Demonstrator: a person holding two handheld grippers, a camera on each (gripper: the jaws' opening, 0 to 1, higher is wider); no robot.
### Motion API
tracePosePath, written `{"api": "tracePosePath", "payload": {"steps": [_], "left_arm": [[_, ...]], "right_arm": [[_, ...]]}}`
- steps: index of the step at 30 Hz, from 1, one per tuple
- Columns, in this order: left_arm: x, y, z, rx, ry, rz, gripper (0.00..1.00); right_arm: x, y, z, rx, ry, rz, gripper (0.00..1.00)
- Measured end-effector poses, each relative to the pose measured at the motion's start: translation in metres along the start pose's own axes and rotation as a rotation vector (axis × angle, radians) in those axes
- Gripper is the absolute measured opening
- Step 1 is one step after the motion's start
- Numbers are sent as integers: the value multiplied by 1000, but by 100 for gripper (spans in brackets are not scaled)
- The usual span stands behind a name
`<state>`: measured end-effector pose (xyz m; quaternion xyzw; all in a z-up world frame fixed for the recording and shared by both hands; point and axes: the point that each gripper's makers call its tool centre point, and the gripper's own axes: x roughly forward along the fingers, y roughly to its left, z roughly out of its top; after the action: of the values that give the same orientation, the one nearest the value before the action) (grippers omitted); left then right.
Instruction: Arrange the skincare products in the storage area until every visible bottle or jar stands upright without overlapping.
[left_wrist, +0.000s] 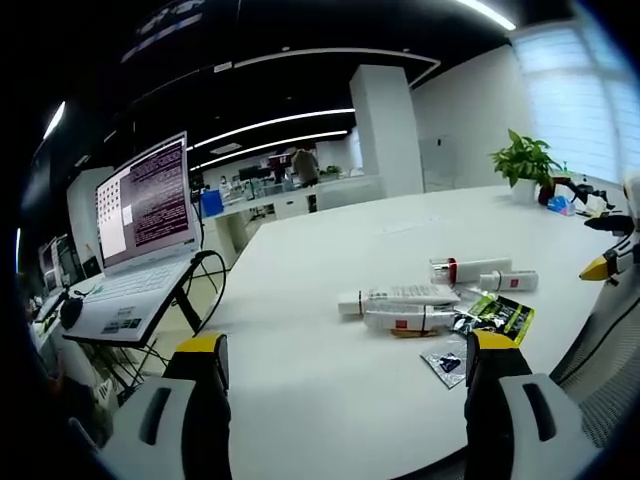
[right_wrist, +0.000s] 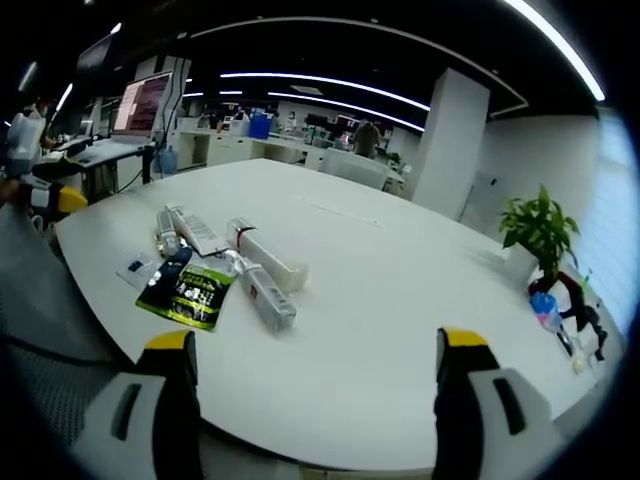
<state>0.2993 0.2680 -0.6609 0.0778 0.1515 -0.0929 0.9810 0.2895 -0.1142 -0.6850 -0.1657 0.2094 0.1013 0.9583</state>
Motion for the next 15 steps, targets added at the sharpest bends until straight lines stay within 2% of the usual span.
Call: {"api": "tracePosePath", "payload": {"steps": [4, 15], "left_arm": [[0, -2, 1, 14, -5, -8, 97], [0, -3, -1, 27, 16, -10, 97]], "right_arm": [[0, 1, 0, 3, 0, 9, 100], [2, 8, -5, -54, 50, 66, 100]]}}
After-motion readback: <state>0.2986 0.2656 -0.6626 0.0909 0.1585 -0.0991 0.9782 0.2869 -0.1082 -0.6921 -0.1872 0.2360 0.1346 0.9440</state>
